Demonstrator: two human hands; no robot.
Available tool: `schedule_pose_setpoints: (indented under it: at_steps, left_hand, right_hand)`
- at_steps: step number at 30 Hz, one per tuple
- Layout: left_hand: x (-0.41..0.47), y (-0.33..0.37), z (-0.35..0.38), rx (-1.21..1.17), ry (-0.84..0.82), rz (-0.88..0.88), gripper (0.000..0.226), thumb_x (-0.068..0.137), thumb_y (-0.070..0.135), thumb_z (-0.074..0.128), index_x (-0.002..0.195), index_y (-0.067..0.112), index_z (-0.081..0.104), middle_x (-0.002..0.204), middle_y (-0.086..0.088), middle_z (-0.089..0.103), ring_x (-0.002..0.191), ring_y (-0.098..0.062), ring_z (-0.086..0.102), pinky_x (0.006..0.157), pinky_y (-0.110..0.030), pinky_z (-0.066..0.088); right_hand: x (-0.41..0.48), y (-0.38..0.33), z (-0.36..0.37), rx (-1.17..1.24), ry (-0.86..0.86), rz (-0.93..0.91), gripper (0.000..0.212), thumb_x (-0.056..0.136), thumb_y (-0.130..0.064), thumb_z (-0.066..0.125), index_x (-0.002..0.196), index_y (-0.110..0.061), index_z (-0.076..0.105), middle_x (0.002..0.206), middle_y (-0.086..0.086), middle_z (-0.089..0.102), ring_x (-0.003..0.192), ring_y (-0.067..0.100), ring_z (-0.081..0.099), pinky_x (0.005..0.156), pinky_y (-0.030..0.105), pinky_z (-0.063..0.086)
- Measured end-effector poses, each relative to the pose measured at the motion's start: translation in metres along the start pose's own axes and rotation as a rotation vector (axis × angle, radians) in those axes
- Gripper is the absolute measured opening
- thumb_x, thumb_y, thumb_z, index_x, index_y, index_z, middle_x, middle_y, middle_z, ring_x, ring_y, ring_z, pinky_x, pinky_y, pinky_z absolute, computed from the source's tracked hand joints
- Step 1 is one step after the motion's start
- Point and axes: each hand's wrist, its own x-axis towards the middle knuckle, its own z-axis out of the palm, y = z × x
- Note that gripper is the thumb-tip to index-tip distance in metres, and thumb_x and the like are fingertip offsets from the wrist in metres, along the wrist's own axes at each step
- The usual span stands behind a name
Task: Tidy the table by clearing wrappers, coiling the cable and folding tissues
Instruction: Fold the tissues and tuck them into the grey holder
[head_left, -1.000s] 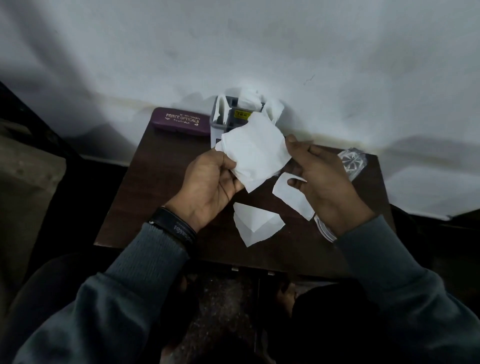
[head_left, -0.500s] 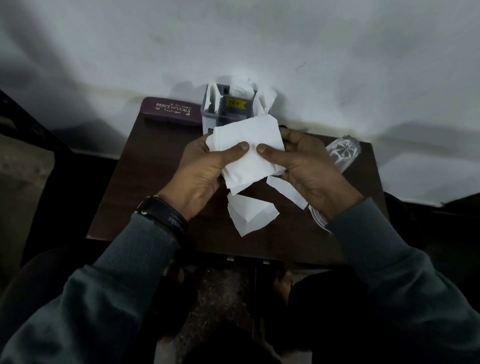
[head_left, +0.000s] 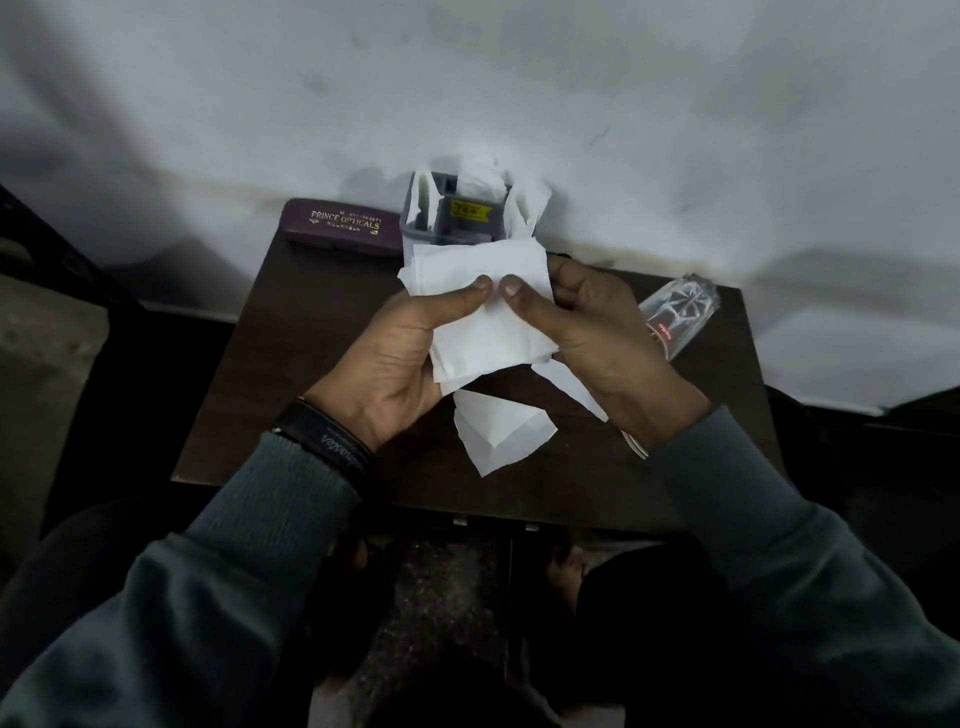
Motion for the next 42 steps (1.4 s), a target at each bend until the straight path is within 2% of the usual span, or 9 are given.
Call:
schedule_pose_setpoints:
  at_steps: [5, 10, 15, 18, 20, 22, 30, 35, 42]
  left_hand:
    - [0.000, -0.002, -0.001, 0.020, 0.002, -0.064, 0.033, 0.097, 0.006, 0.060, 0.130, 0.005, 0.066, 0.128, -0.017, 0.071, 0.114, -0.030, 0.071, 0.092, -0.042, 0.061]
    - [0.004, -0.008, -0.002, 0.153, 0.105, -0.032, 0.031, 0.094, 0.002, 0.065, 0.125, 0.004, 0.068, 0.119, -0.015, 0.075, 0.107, -0.029, 0.074, 0.086, -0.039, 0.063]
    - [0.010, -0.003, -0.009, 0.125, 0.290, 0.046, 0.016, 0.096, 0.004, 0.065, 0.110, 0.011, 0.070, 0.111, -0.013, 0.078, 0.093, -0.024, 0.077, 0.072, -0.037, 0.065]
    - [0.013, 0.003, -0.015, 0.046, 0.390, 0.075, 0.011, 0.096, 0.007, 0.065, 0.105, 0.013, 0.069, 0.100, -0.008, 0.080, 0.084, -0.021, 0.078, 0.068, -0.036, 0.064]
    - [0.013, 0.005, -0.016, 0.024, 0.422, 0.081, 0.009, 0.096, 0.008, 0.066, 0.101, 0.015, 0.069, 0.098, -0.006, 0.079, 0.085, -0.022, 0.077, 0.073, -0.037, 0.064]
    - [0.012, 0.005, -0.016, 0.020, 0.445, 0.087, 0.009, 0.096, 0.008, 0.065, 0.099, 0.016, 0.068, 0.101, -0.006, 0.078, 0.091, -0.024, 0.075, 0.084, -0.042, 0.062]
    - [0.013, 0.006, -0.021, 0.034, 0.458, 0.079, 0.010, 0.096, 0.009, 0.065, 0.101, 0.018, 0.068, 0.099, -0.005, 0.077, 0.091, -0.024, 0.074, 0.080, -0.041, 0.061]
    - [0.013, 0.005, -0.021, 0.046, 0.444, 0.083, 0.010, 0.096, 0.010, 0.065, 0.101, 0.019, 0.067, 0.097, -0.004, 0.077, 0.090, -0.023, 0.074, 0.083, -0.042, 0.061]
    - [0.014, 0.005, -0.021, 0.045, 0.444, 0.083, 0.011, 0.096, 0.009, 0.065, 0.098, 0.019, 0.066, 0.099, -0.004, 0.075, 0.092, -0.023, 0.072, 0.083, -0.041, 0.061]
  right_hand:
    - [0.004, 0.004, 0.000, -0.199, 0.011, -0.088, 0.024, 0.106, -0.018, 0.054, 0.124, -0.014, 0.070, 0.114, -0.002, 0.075, 0.109, 0.014, 0.071, 0.095, 0.032, 0.058]
    - [0.005, 0.008, 0.001, -0.264, 0.053, -0.175, 0.031, 0.101, -0.006, 0.059, 0.131, -0.011, 0.066, 0.118, -0.001, 0.073, 0.110, 0.012, 0.070, 0.097, 0.026, 0.056]
    - [0.003, 0.011, -0.008, -0.448, 0.127, -0.166, 0.030, 0.095, -0.026, 0.071, 0.125, -0.024, 0.066, 0.104, -0.011, 0.070, 0.092, 0.002, 0.067, 0.082, 0.020, 0.054]
    - [-0.004, 0.026, -0.020, -0.854, -0.117, -0.129, 0.035, 0.086, -0.037, 0.081, 0.118, -0.029, 0.067, 0.103, -0.011, 0.063, 0.086, 0.000, 0.059, 0.083, 0.028, 0.054]
    - [-0.010, 0.037, -0.021, -1.054, -0.371, -0.089, 0.049, 0.077, -0.042, 0.087, 0.120, -0.032, 0.066, 0.111, -0.008, 0.056, 0.098, 0.007, 0.055, 0.092, 0.036, 0.052]
    - [-0.012, 0.043, -0.017, -1.147, -0.490, -0.063, 0.059, 0.073, -0.041, 0.089, 0.125, -0.034, 0.063, 0.118, -0.006, 0.050, 0.113, 0.014, 0.047, 0.098, 0.037, 0.047]
    - [-0.003, 0.048, -0.011, -1.236, -0.479, -0.121, 0.033, 0.083, -0.029, 0.081, 0.114, -0.028, 0.070, 0.105, -0.006, 0.047, 0.112, 0.020, 0.052, 0.096, 0.041, 0.047]
    - [-0.001, 0.052, -0.012, -1.249, -0.495, -0.126, 0.039, 0.079, -0.031, 0.084, 0.114, -0.029, 0.070, 0.107, -0.006, 0.046, 0.105, 0.015, 0.050, 0.092, 0.038, 0.047]
    - [0.002, 0.053, -0.010, -1.191, -0.457, -0.148, 0.009, 0.090, -0.026, 0.074, 0.099, -0.024, 0.076, 0.106, -0.001, 0.058, 0.101, 0.017, 0.059, 0.089, 0.039, 0.053]
